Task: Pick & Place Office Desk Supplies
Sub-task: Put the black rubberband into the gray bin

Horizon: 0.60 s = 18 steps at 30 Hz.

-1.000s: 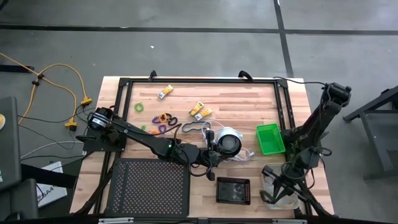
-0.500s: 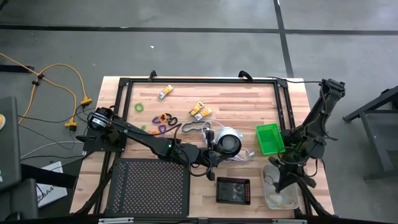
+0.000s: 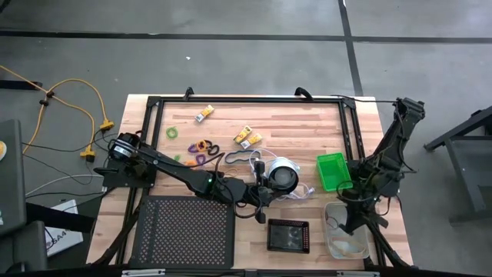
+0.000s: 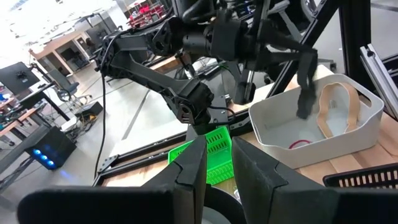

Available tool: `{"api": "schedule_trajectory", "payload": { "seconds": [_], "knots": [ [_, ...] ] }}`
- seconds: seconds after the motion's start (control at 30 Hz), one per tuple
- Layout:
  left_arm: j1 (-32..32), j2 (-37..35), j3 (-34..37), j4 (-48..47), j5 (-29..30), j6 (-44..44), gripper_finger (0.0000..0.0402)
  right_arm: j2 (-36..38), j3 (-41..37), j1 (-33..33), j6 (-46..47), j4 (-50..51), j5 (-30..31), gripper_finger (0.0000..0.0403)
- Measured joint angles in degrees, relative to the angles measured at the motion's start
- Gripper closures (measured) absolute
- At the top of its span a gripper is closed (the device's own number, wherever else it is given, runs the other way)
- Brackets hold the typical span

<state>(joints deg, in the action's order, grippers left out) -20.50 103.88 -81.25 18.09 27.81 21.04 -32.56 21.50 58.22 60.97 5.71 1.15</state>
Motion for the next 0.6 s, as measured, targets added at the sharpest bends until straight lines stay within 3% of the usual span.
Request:
{"api": "schedule_trajectory", "payload": {
  "seconds": [0.43, 0.6],
  "knots": [
    [0.01, 0.0, 0.0, -0.02, 0.04, 0.0, 0.0332, -0.02, 0.0, -0.02, 18.71, 11.24, -1.38, 0.0401],
    [0.01, 0.0, -0.01, -0.02, 0.07, 0.0, 0.0332, -0.02, 0.0, -0.02, 21.8, 14.75, -1.38, 0.0401]
  ]
}}
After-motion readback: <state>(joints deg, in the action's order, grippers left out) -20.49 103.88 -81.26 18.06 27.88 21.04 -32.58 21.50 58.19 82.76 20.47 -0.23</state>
